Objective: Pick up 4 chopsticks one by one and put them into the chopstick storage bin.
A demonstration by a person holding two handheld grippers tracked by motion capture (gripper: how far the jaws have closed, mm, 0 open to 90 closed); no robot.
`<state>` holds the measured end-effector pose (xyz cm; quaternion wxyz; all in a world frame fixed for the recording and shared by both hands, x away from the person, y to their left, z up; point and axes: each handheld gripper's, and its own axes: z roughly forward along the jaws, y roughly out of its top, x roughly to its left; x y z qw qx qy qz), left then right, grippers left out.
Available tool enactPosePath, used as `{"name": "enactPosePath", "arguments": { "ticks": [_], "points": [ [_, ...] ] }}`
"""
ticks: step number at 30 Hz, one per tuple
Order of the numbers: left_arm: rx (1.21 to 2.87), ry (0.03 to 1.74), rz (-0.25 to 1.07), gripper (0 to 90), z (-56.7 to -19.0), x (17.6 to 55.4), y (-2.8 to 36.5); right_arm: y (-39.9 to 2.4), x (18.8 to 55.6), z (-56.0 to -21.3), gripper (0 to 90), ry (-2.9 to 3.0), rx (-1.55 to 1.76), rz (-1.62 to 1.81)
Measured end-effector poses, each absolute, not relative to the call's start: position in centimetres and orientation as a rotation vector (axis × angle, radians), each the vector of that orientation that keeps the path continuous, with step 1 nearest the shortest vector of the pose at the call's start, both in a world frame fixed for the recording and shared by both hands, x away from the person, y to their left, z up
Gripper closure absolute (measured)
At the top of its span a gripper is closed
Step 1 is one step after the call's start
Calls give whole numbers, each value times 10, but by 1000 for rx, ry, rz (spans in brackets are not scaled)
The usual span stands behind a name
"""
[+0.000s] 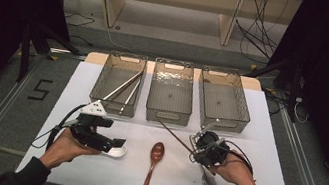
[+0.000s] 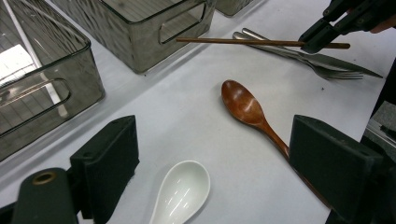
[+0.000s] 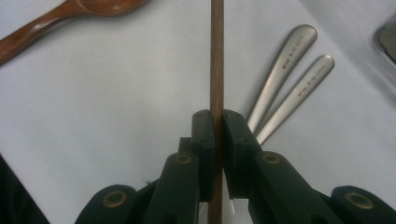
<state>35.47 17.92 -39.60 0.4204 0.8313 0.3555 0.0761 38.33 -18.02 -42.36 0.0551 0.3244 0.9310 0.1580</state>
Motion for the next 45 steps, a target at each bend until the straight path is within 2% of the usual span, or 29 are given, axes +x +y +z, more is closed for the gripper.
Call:
{"name": "enactPosePath", "arguments": {
  "ticks": [14,25,45],
  "points": [
    [2121,841,202,153,-389,354,171,-169,366,-411,846,2859,842,522],
    [2168,746,195,154,-379,357,146,-151,354,-406,845,2902,710,527],
    [2404,565,118,167,-390,367,101,-134,342,-405,845,2953,537,530]
  ]
}}
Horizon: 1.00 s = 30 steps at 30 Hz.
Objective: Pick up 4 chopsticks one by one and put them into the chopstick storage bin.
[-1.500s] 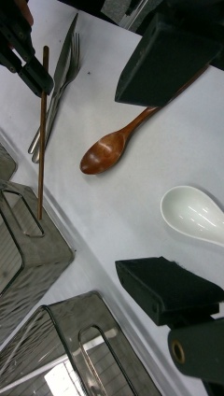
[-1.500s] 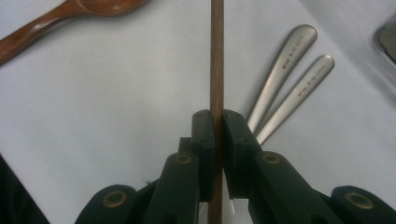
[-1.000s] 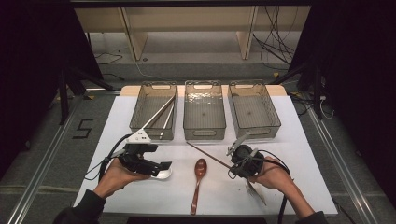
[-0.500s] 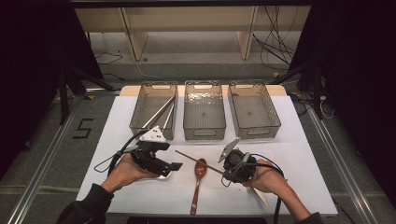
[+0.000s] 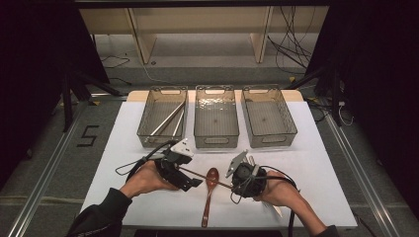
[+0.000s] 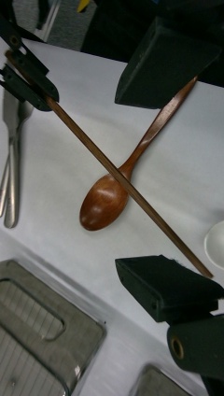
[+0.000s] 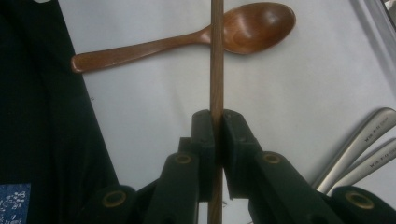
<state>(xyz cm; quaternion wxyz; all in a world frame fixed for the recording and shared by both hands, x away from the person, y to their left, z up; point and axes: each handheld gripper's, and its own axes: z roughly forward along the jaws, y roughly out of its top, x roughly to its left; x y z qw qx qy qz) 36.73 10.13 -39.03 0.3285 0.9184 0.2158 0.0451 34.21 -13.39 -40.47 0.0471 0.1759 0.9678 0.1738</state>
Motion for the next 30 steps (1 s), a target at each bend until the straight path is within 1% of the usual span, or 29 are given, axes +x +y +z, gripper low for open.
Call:
{"name": "enactPosePath", "arguments": {
  "ticks": [2,11,15,21,30],
  "points": [
    [2427,547,107,171,-393,367,98,-133,340,-404,845,2955,562,527],
    [2525,486,78,228,-402,366,87,-131,338,-404,845,2966,457,526],
    [2556,470,74,287,-405,364,84,-130,336,-404,845,2975,457,518],
    [2595,438,62,415,-411,362,82,-129,334,-405,845,2980,424,517],
    [2630,381,65,576,-414,360,80,-127,331,-405,844,2990,393,512]
  ]
}}
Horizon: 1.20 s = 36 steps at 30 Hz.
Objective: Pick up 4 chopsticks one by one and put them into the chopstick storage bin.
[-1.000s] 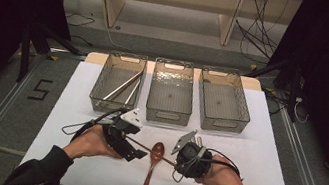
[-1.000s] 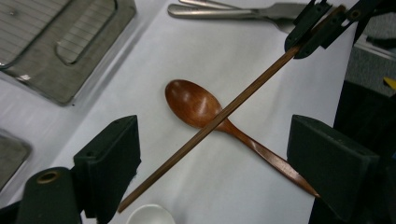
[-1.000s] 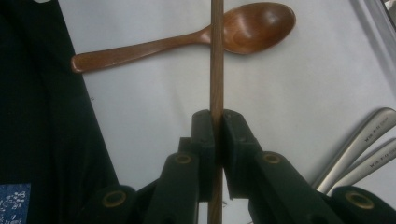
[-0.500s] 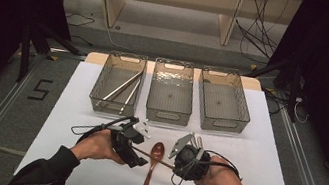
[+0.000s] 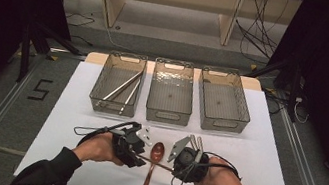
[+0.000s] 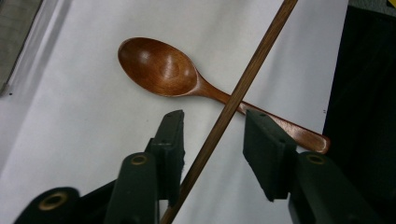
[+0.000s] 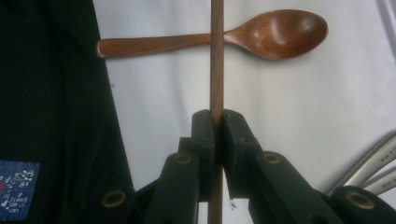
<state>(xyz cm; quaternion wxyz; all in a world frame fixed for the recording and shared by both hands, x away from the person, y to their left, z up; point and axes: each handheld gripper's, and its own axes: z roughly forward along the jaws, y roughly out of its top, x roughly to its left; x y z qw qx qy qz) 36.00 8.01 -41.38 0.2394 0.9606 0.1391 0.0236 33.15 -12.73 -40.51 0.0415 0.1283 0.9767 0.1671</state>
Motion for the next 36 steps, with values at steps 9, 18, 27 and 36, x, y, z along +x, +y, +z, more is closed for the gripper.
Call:
{"name": "enactPosePath", "arguments": {
  "ticks": [9,18,27,36],
  "points": [
    [2653,316,59,715,-416,359,82,-127,330,-405,842,2993,343,517],
    [2695,190,-14,802,-419,355,80,-131,333,-406,765,2979,358,525],
    [2687,232,5,843,-414,355,83,-142,340,-397,495,2933,491,562],
    [2665,350,48,844,-415,366,98,-154,349,-386,397,2748,643,700]
  ]
}}
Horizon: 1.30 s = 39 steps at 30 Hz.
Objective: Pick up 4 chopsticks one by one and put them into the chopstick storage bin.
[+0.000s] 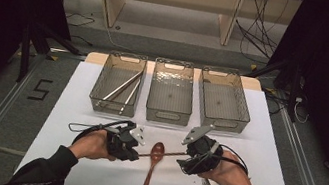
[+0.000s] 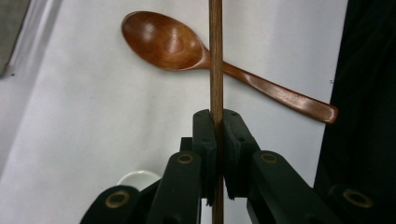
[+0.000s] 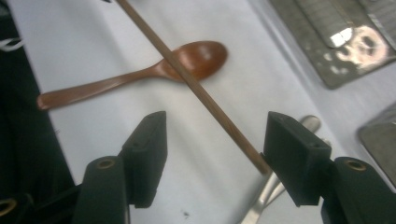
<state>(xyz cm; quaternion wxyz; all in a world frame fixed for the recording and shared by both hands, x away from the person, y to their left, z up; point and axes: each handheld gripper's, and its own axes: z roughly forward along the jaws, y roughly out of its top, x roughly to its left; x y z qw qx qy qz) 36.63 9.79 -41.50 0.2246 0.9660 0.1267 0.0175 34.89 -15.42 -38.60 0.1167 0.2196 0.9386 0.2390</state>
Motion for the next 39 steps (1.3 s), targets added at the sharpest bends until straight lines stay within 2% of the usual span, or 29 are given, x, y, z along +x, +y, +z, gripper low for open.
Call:
{"name": "enactPosePath", "arguments": {
  "ticks": [14,39],
  "points": [
    [2583,528,135,843,-400,379,122,-170,352,-385,344,2624,848,823],
    [2384,799,242,843,-383,403,168,-186,355,-407,313,2636,1060,749]
  ]
}}
